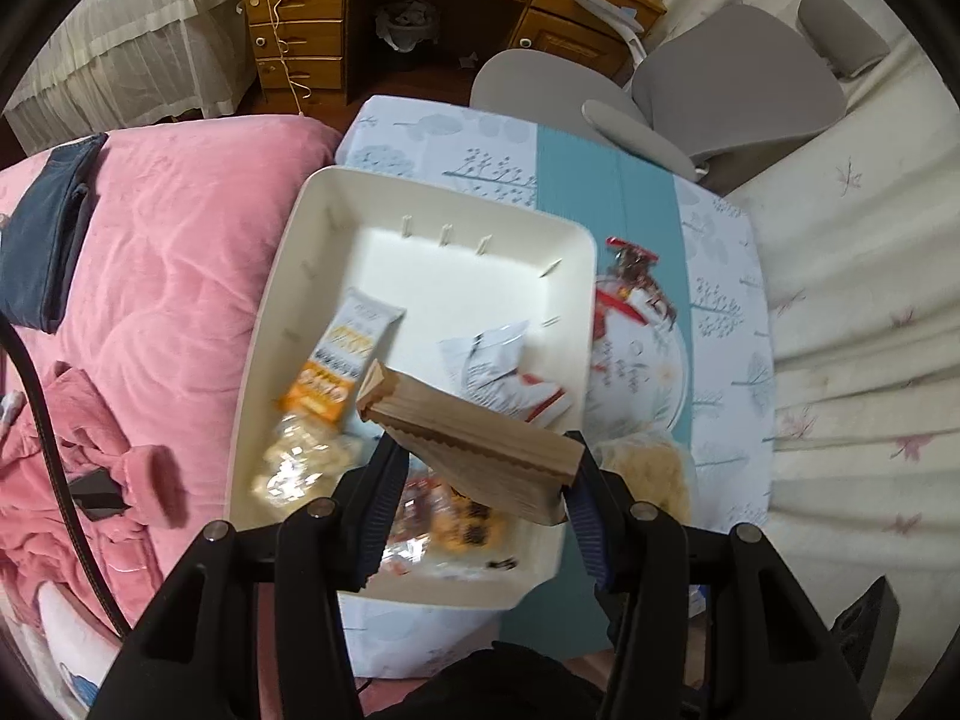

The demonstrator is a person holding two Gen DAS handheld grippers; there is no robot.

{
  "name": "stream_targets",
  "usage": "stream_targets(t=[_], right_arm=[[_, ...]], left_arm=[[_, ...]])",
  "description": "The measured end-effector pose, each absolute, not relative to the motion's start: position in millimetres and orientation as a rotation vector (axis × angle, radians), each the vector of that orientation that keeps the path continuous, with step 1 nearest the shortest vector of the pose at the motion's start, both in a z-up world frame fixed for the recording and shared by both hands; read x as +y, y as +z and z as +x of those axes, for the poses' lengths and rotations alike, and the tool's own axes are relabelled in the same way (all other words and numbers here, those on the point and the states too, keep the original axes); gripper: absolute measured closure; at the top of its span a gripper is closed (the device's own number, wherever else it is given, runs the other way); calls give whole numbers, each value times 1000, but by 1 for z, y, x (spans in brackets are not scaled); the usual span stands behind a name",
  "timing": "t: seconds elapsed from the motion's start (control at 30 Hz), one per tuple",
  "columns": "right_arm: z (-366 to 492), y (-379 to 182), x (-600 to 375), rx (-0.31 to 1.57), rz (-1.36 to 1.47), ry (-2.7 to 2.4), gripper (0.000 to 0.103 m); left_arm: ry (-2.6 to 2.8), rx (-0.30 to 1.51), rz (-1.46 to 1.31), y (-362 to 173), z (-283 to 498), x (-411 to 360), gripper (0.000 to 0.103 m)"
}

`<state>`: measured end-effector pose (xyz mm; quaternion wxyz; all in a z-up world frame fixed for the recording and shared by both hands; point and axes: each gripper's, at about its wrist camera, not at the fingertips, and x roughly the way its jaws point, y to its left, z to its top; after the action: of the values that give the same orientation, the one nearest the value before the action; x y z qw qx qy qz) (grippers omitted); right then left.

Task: Organize snacks
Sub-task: 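Lift both held snacks and carry them over the white tray, then open both tools to release the snacks into the white tray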

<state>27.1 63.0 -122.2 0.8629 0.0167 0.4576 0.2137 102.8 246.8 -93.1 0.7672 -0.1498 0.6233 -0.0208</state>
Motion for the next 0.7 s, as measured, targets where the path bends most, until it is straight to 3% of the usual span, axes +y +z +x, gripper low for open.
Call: stream_targets(t=[0.4, 0.5, 0.6, 0.7], right_arm=[[6, -127, 108, 964, 40, 428, 47], [4, -130, 113, 986, 48, 406, 42], [4, -133, 111, 1015, 64, 379, 30], [2, -131, 104, 1014, 78, 350, 29]], left_arm=[[-21, 1413, -242, -115, 87, 285, 52], [-42, 1375, -279, -116, 85, 290, 37], [-62, 1337, -284, -115, 81, 290, 35], [-72, 1325, -271, -116, 76, 285, 35]])
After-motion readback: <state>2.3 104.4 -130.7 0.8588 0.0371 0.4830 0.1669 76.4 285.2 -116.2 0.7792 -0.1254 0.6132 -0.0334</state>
